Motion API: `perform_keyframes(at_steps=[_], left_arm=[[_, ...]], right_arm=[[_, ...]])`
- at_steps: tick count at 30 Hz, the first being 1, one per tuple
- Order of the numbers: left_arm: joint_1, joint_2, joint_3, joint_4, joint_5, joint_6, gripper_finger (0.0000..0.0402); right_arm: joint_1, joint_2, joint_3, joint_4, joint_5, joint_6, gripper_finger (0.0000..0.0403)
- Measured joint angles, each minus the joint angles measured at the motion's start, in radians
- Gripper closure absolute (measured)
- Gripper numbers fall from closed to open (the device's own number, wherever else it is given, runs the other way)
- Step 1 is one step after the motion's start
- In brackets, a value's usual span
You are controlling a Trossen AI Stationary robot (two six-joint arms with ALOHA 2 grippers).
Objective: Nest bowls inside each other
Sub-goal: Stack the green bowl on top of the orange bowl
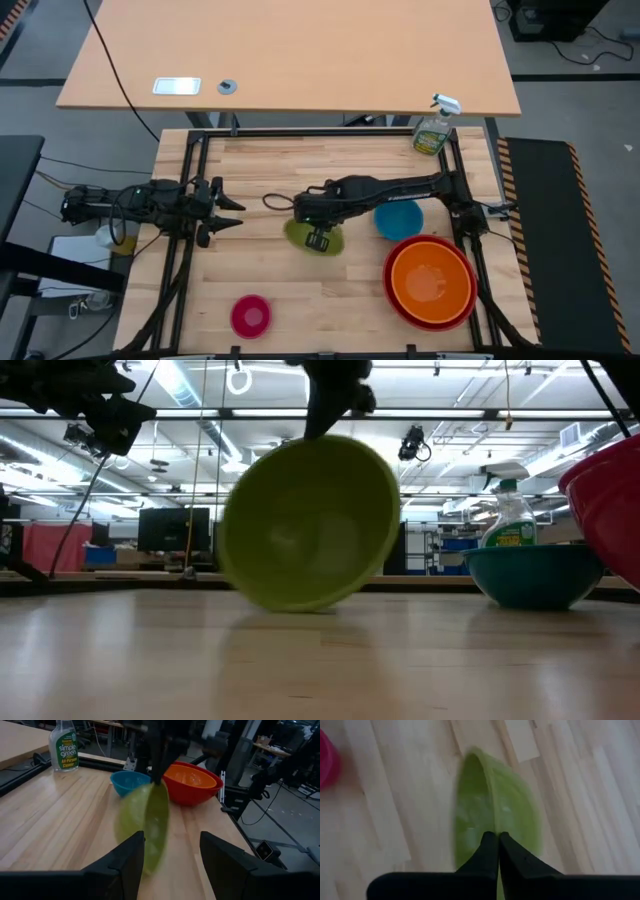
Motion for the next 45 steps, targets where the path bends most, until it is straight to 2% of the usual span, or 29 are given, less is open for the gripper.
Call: perform_keyframes(at_steps=[7,12,14,19,22,27,36,40,45], left_arm=[[0.000,0.000,0.000,0.000,0.000,0.000,0.0207],[0.000,0.000,0.000,0.000,0.000,0.000,0.0207],[0.000,0.000,0.000,0.001,0.000,0.000,0.0207],[0.000,0.000,0.000,-0.002,0.000,0.000,0.0207],[0.000,0.000,0.000,-0.002,0.000,0.000,0.0207],[0.000,0.000,0.000,0.001,0.000,0.000,0.0207],[0.000,0.000,0.000,0.001,0.000,0.000,0.0207],[0.000,0.000,0.000,0.000,0.000,0.000,0.0207],[0.000,0.000,0.000,0.001,0.000,0.000,0.0207]], right_arm=[[0.008,-0.060,0.001,-0.032,-0.015,0.039,0.0401],[0.003,-0.026,-0.001,-0.092,-0.008,0.040,0.0401],[-0.007,-0.010,-0.002,-0.113,0.031,0.039,0.0400],[-0.028,0.006,-0.002,-0.130,0.087,-0.006,0.0368],[-0.026,0.006,-0.009,-0.095,0.092,-0.022,0.0334],[-0.021,0.006,-0.124,-0.044,0.004,0.015,0.0295],[0.054,0.006,-0.376,0.205,-0.043,0.059,0.0293],[0.055,0.006,-0.413,0.255,-0.046,0.082,0.0293],[0.055,0.006,-0.439,0.347,-0.101,0.088,0.0293]])
